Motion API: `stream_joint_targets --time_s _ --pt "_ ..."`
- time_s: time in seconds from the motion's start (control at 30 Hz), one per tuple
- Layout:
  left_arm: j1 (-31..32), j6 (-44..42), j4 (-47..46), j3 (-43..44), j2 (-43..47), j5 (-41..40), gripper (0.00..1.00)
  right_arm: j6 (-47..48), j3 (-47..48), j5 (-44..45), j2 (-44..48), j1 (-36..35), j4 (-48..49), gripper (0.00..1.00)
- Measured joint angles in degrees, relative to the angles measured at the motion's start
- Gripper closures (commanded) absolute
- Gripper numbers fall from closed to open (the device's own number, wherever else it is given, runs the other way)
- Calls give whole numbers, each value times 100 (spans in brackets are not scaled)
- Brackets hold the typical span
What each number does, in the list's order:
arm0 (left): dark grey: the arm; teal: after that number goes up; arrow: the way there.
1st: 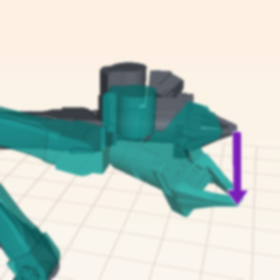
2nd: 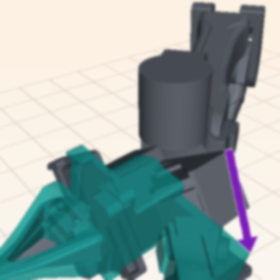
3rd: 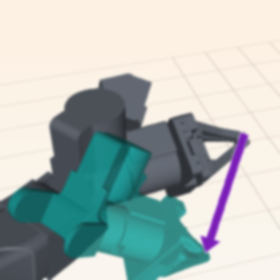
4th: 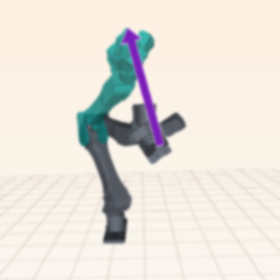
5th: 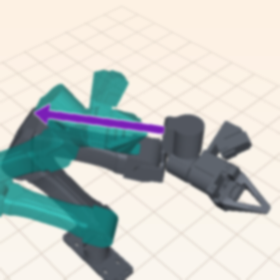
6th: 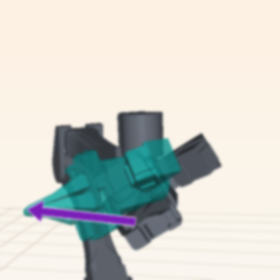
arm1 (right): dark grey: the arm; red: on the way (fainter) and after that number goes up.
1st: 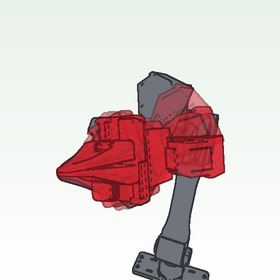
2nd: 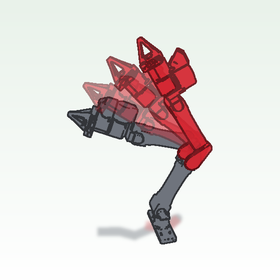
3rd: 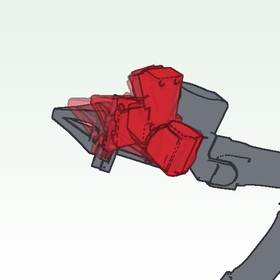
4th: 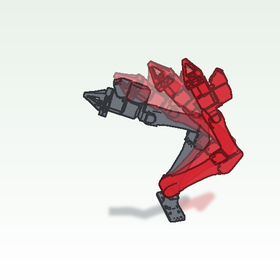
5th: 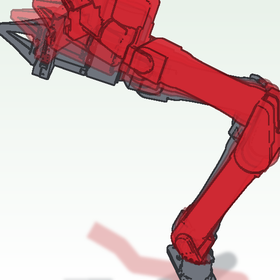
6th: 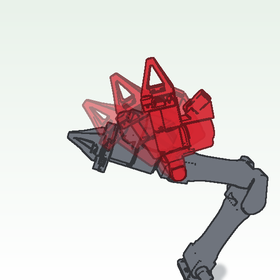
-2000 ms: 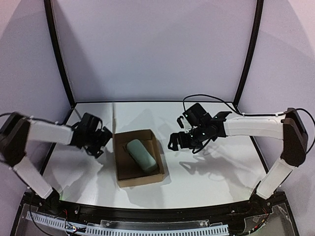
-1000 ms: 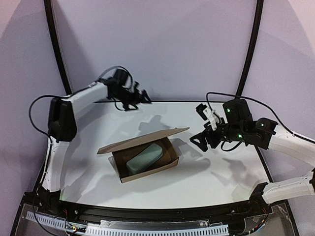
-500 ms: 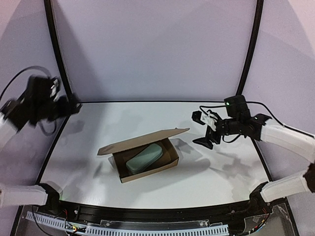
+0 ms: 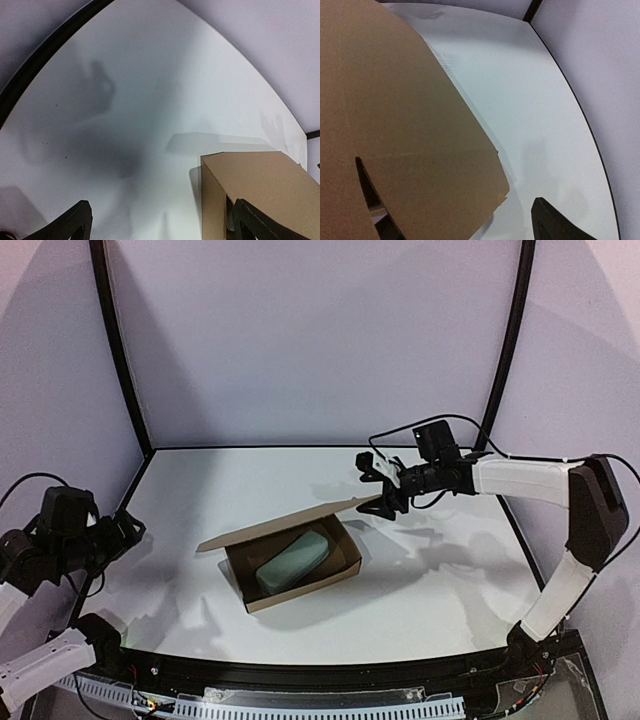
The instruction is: Fold the paper box
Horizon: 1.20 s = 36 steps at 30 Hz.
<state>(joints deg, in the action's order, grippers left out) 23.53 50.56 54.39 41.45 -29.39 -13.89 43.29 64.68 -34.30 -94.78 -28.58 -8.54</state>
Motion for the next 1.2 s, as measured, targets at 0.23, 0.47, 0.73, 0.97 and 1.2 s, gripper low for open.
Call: stream_joint_targets --time_s 0.23,0.47,0.73,0.97,1.2 --pt "0 135 -223 -64 -660 -54 0 -97 622 -669 -558 13 -115 46" --pt "0 -86 -670 15 -1400 -54 0 -77 924 -1090 -858 13 -285 50" --pt "0 -378 -1082 52 -1898 140 0 68 1018 -1516 -1053 12 -308 51" --pt "0 -482 -1223 52 -1997 244 0 243 1074 -1688 -1109 -4 -222 80" --pt "0 -559 -1230 80 -2004 220 0 314 993 -1582 -1095 -22 388 99"
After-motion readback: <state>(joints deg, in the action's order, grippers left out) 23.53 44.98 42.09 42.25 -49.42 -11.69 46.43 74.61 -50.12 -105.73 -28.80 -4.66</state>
